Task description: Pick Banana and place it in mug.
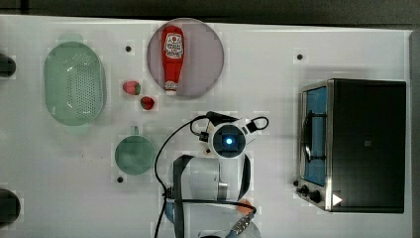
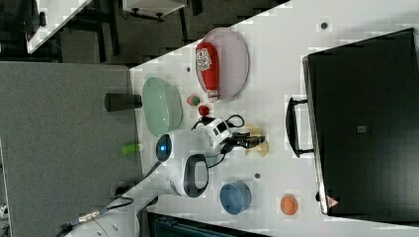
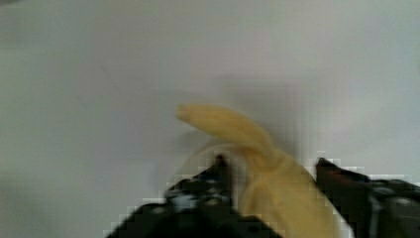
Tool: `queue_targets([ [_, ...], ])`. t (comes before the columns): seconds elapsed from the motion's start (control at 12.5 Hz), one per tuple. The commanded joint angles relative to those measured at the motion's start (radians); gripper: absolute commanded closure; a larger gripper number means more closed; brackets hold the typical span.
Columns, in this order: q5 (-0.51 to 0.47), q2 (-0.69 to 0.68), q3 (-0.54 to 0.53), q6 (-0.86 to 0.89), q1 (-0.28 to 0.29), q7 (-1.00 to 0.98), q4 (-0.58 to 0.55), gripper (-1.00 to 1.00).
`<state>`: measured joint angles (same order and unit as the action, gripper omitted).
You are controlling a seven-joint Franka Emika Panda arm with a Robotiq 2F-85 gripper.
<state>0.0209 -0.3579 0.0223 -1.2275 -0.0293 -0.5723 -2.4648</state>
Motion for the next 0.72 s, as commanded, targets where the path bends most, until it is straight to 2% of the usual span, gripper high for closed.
queue_targets([
  [0.08, -0.015, 0.001, 0.012, -0.015, 0.005, -0.035, -0.014, 0.25],
  [0.16, -0.015, 0.013, 0.014, -0.013, 0.005, -0.035, -0.013, 0.45],
  [0.4, -0.015, 0.102, 0.018, 0.025, 0.003, -0.035, -0.015, 0.45],
  [0.72, -0.016, 0.321, 0.025, 0.274, 0.003, -0.035, 0.003, 0.45],
])
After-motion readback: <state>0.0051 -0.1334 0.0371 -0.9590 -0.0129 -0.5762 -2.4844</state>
